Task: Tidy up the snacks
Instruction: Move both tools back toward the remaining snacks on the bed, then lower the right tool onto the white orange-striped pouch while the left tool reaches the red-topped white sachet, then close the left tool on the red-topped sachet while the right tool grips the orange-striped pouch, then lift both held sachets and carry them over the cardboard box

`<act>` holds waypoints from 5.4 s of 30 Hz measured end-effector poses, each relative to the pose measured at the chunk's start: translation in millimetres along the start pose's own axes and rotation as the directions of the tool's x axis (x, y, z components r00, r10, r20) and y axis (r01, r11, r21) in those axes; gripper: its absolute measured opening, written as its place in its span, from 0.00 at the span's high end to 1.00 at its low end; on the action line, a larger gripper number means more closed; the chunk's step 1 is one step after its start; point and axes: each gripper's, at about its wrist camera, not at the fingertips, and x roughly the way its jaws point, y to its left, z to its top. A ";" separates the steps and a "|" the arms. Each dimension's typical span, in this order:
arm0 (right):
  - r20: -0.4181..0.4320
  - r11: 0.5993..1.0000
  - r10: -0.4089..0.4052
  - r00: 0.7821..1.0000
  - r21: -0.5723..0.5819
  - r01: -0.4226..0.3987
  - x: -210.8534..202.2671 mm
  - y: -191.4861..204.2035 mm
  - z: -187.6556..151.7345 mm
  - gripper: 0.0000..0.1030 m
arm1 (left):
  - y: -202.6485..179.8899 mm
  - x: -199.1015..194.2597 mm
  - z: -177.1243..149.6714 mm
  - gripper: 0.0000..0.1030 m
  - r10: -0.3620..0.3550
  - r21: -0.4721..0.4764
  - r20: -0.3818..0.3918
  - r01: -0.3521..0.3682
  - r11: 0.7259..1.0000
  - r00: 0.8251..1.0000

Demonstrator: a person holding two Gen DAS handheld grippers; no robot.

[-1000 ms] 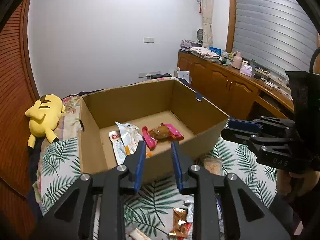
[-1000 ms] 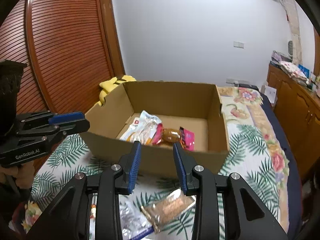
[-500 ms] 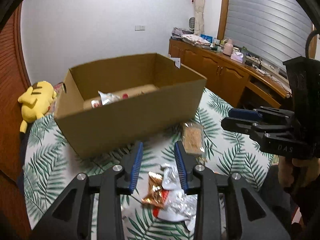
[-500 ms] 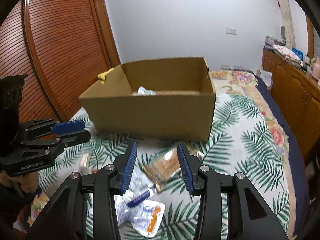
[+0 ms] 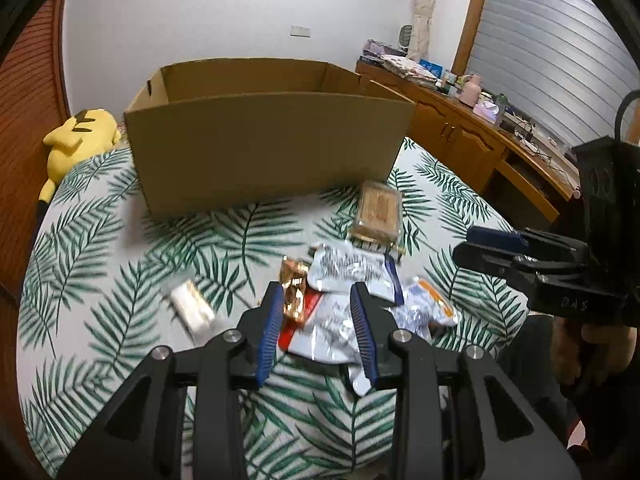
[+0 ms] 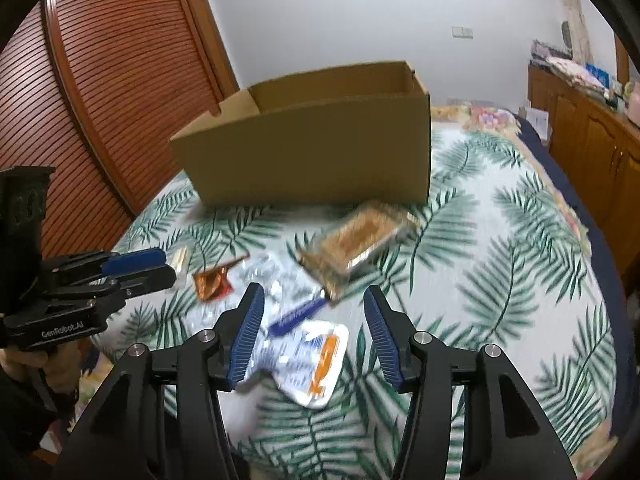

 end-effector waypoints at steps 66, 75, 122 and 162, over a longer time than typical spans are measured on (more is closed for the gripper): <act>-0.036 0.983 -0.116 0.993 -0.150 0.110 36.7 9.4 -50.6 0.40 | -33.4 50.8 -28.1 0.48 0.211 -0.055 -0.014 -0.211 0.976 0.977; -0.029 0.983 -0.113 0.993 -0.148 0.107 35.9 9.6 -51.3 0.40 | -22.8 55.8 -31.5 0.31 0.192 -0.133 -0.051 -0.198 0.971 0.980; -0.034 0.980 -0.118 0.992 -0.164 0.111 36.5 10.1 -50.5 0.40 | 10.6 40.2 -31.2 0.42 0.131 -0.120 -0.159 -0.150 0.981 0.979; -0.022 0.991 -0.027 0.999 -0.132 0.024 14.8 14.3 -42.1 0.82 | 11.8 -0.5 -33.2 0.79 0.031 -0.116 -0.006 -0.032 0.993 0.999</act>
